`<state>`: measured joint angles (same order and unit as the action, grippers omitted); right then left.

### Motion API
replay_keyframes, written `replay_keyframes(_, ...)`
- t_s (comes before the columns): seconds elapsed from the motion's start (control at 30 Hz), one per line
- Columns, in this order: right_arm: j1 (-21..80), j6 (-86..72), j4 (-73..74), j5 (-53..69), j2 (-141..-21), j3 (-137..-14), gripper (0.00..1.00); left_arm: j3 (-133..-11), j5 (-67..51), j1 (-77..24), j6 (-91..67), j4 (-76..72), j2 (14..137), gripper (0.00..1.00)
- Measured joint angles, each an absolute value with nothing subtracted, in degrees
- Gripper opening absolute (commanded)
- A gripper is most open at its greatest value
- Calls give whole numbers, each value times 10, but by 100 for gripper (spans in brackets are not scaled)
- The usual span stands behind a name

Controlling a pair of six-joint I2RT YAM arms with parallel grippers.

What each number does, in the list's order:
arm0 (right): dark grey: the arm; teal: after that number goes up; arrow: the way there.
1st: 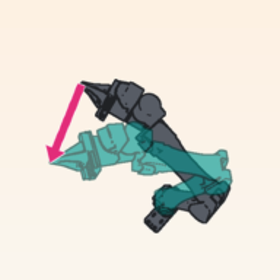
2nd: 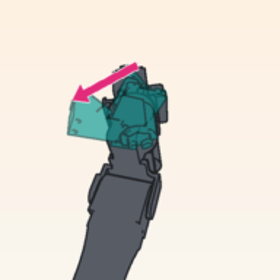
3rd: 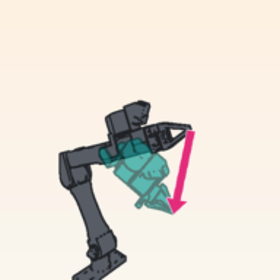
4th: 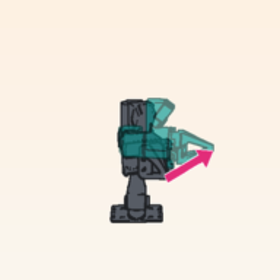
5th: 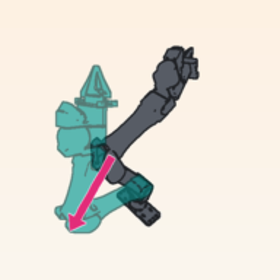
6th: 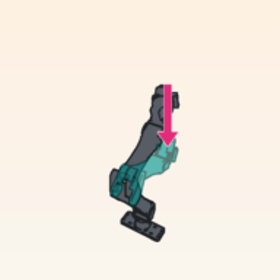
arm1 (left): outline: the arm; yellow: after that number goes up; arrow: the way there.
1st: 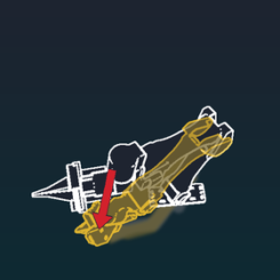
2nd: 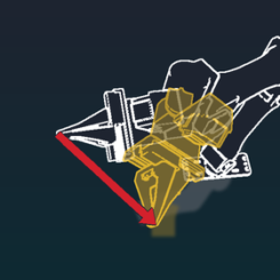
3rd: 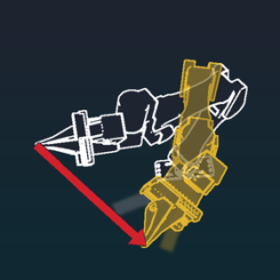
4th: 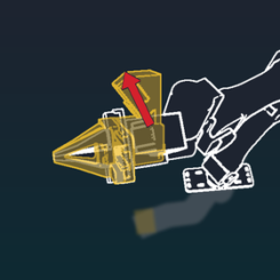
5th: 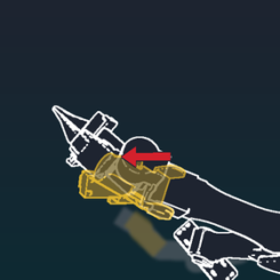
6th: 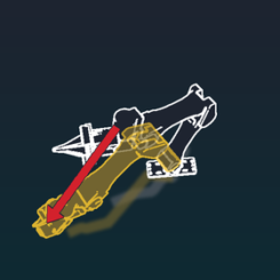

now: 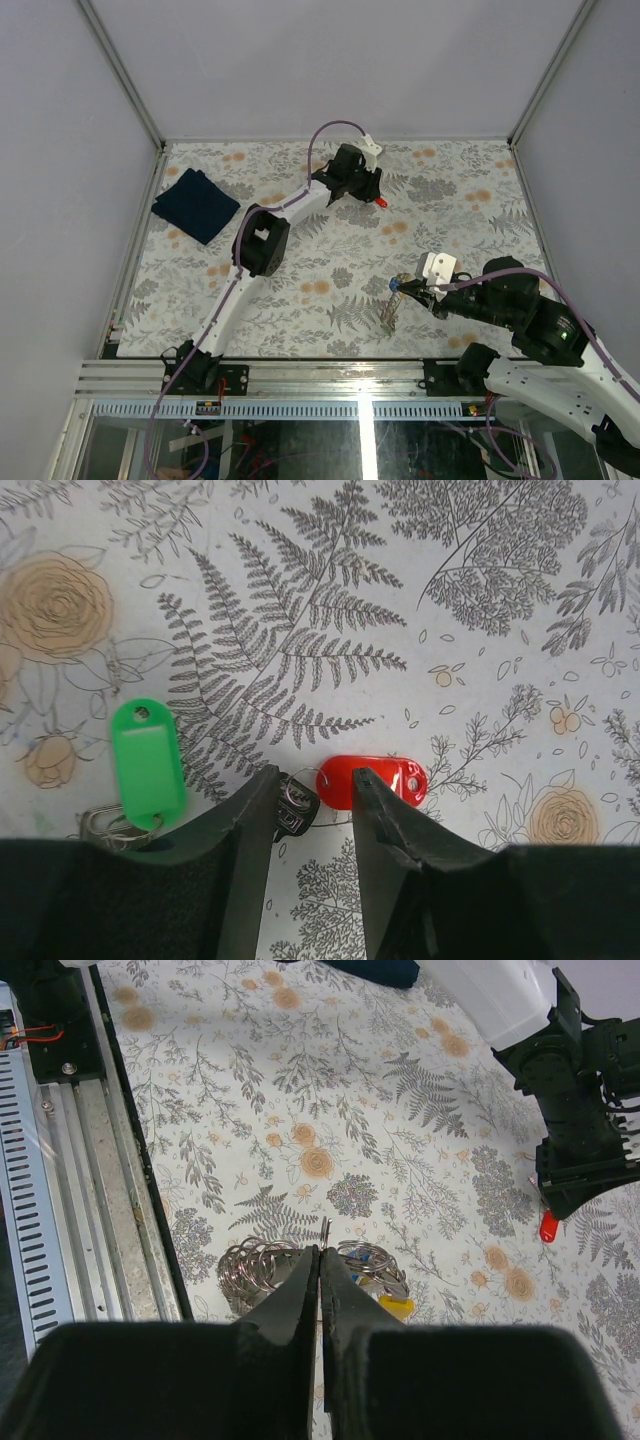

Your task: Put the keys on the keyring

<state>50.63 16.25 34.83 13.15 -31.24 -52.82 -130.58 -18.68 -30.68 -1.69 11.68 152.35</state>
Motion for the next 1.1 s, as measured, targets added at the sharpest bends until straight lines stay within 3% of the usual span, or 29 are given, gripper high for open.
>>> replay_keyframes(0.2,506,163,348,132,-312,-528,0,-1316,-192,-307,-21,112,1537,36)
replay_keyframes(0.47,506,163,348,132,-312,-527,0,-1325,-192,-307,-30,114,1542,27)
replay_keyframes(0.77,506,163,348,132,-312,-527,0,-1323,-199,-307,-34,114,1542,1)
replay_keyframes(1.1,506,163,348,132,-312,-527,0,-1254,-206,-307,-36,80,1508,0)
